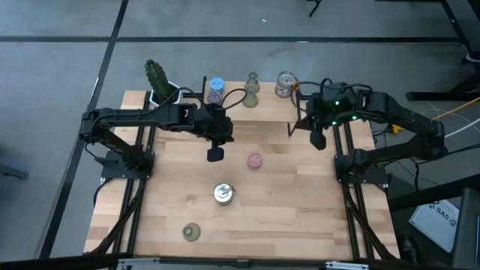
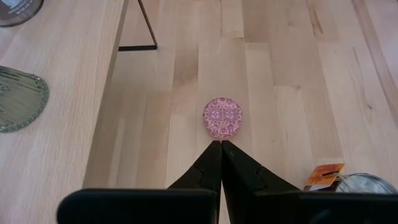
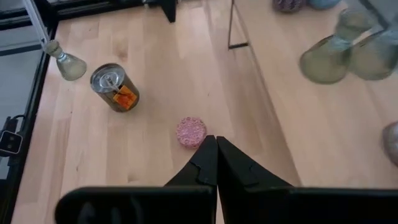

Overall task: Pick & Place candle stick holders
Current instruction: Put the pink scented candle aligned with the red scented candle on the shelf

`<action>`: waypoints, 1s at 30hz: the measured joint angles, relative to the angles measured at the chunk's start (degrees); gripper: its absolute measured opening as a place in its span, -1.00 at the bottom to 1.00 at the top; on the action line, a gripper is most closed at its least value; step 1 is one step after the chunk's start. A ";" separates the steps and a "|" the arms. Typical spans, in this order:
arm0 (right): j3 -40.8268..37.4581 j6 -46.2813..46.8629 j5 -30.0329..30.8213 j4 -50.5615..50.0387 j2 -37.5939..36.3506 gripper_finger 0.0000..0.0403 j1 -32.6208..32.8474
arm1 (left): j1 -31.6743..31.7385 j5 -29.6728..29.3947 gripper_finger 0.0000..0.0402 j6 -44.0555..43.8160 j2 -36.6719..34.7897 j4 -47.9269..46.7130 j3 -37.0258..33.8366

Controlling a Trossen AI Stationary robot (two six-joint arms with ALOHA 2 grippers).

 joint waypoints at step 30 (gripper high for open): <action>-5.44 0.90 0.54 5.07 3.15 -1.00 5.07 | 0.24 0.00 -0.99 1.36 0.02 0.17 0.00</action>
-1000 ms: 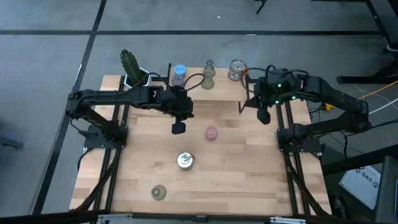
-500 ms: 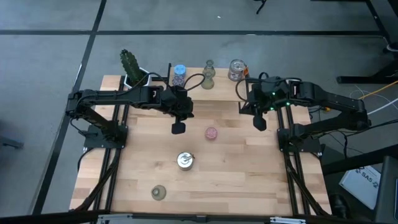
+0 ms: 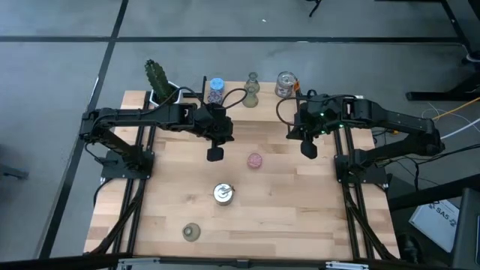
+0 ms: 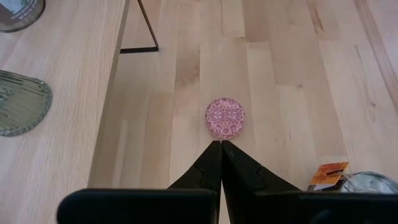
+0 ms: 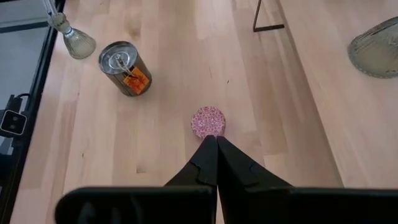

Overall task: Pick & Place candle stick holders
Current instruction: Put the pink scented candle aligned with the red scented candle on the shelf

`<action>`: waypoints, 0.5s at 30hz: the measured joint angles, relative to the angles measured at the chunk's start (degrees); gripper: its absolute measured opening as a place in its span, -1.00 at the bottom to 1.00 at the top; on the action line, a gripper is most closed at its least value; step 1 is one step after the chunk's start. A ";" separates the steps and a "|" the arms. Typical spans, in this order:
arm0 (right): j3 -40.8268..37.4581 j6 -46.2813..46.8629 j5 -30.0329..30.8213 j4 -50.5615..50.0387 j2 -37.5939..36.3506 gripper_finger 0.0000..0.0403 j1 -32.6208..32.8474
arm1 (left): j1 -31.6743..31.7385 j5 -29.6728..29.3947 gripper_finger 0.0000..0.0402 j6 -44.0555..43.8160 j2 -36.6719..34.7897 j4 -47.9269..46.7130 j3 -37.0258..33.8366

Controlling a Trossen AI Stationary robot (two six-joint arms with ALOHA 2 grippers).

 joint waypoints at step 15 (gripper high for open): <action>-9.55 1.47 -0.13 6.34 0.58 -1.00 1.11 | 0.00 0.00 -0.99 -0.49 0.00 0.00 0.00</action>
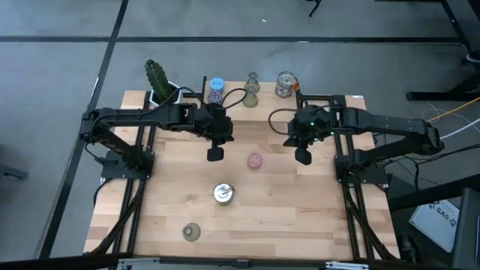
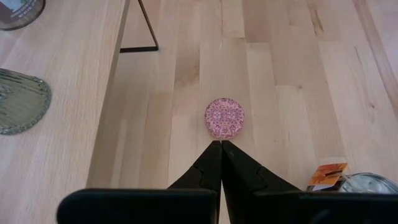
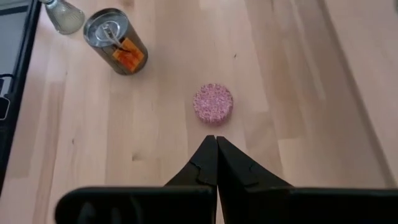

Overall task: Pick & Place candle stick holders
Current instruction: Put the pink scented candle aligned with the red scented candle on the shelf

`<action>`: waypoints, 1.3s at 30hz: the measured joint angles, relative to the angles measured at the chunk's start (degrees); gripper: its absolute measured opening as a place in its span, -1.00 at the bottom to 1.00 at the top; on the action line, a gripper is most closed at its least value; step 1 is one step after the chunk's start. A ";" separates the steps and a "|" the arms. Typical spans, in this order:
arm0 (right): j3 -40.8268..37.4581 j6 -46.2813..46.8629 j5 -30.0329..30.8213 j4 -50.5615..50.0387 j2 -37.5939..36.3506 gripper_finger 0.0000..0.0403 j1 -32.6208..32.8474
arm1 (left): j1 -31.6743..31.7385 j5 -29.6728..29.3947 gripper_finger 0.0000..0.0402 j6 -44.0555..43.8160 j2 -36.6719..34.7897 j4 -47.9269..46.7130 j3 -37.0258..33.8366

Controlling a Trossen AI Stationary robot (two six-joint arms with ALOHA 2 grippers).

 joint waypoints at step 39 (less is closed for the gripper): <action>-7.42 -0.42 -0.34 6.44 5.31 -1.00 1.56 | 0.00 0.00 -0.99 0.01 0.02 0.00 0.00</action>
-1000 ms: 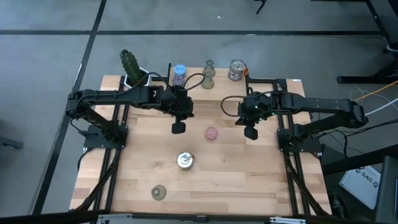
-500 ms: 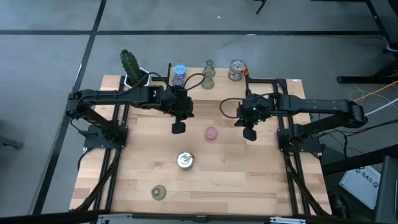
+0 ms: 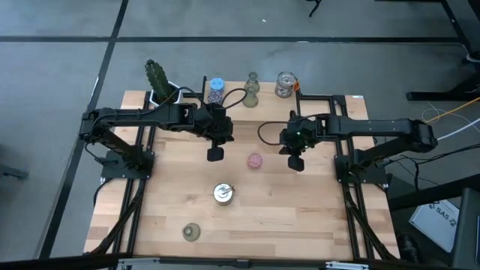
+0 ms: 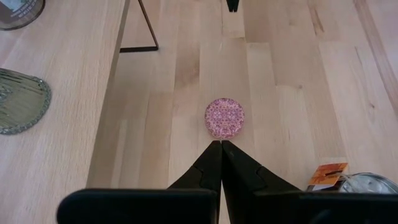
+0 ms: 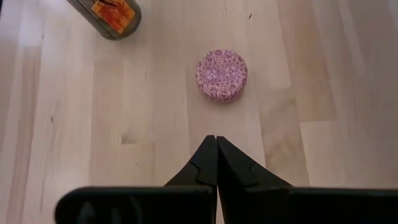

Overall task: Pick & Place candle stick holders
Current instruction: Put the pink scented candle aligned with the red scented candle on the shelf

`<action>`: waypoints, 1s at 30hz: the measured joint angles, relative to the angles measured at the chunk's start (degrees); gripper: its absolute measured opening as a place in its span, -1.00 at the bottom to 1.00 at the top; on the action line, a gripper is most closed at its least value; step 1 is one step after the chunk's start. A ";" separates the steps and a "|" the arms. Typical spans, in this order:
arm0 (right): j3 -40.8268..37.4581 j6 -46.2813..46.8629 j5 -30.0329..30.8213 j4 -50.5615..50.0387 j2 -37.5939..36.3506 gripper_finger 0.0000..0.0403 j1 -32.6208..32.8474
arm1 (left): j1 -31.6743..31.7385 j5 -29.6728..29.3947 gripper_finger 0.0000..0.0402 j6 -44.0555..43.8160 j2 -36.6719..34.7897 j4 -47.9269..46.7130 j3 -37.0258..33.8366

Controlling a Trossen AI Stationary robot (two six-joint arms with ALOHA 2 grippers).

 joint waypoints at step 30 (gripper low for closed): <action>0.04 -1.53 -0.15 8.86 14.29 -1.00 0.00 | 0.00 -0.01 -0.99 0.17 0.00 -0.02 0.00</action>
